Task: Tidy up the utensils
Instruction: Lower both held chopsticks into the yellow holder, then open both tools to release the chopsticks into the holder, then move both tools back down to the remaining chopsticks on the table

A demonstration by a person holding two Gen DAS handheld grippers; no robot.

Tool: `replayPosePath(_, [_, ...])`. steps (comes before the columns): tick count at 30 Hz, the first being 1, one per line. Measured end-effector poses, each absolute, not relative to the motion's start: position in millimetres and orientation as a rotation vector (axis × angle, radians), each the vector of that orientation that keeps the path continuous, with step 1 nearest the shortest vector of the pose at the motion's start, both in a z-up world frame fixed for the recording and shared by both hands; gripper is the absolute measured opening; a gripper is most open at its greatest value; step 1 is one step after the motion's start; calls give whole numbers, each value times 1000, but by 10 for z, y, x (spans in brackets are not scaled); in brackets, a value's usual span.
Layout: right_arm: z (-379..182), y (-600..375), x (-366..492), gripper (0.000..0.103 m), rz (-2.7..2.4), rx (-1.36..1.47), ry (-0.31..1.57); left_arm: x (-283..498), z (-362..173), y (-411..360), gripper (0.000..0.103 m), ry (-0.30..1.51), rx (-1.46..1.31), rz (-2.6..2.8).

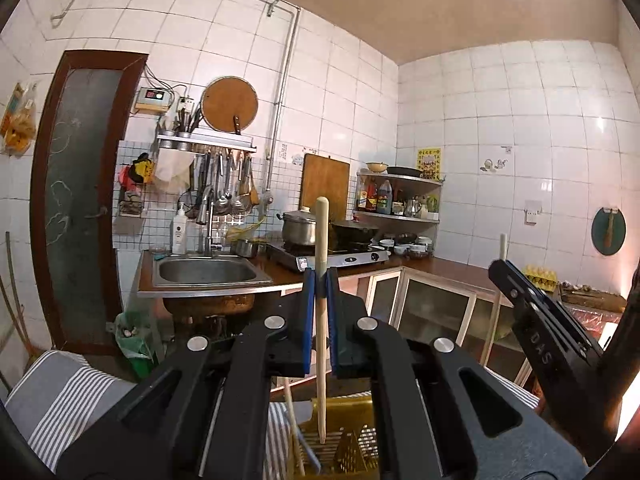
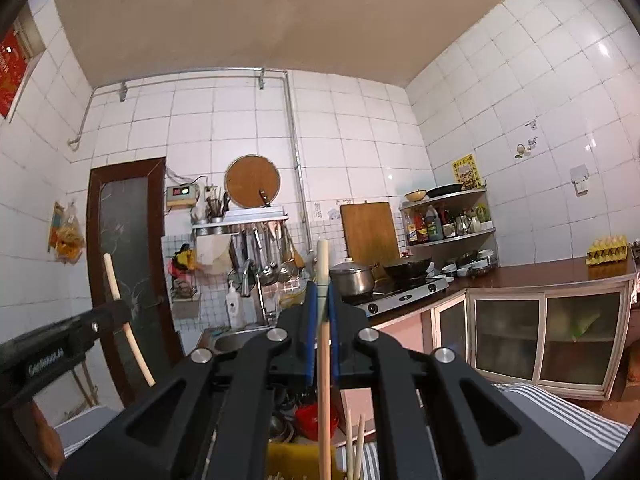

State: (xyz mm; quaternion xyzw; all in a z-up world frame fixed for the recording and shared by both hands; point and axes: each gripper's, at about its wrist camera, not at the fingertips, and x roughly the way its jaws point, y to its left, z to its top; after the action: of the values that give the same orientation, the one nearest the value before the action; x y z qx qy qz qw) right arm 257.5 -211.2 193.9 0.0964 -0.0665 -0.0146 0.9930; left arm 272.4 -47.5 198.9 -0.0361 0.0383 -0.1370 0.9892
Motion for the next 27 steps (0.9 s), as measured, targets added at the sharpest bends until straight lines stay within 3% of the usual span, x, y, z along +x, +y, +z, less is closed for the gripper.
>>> replayPosePath(17, [1107, -2071, 3138, 7, -51, 121, 54, 3349, 944, -397, 5, 366, -47, -257])
replayPosePath(18, [1099, -2084, 3121, 8, -54, 115, 79, 3334, 927, -372, 9, 395, -40, -251])
replayPosePath(20, [1079, -2114, 3060, 24, -60, 111, 115, 3286, 911, -320, 29, 432, -47, -242])
replayPosePath(21, [1087, -2136, 3012, 51, -67, 110, 142, 3226, 919, -262, 48, 452, -58, -231])
replayPosePath(22, [1090, -2154, 2953, 60, -73, 112, 156, 3159, 924, -217, 60, 458, -66, -224])
replayPosePath(27, [1059, -2236, 2552, 61, -94, 106, 262, 2815, 905, -11, 85, 509, -66, -185])
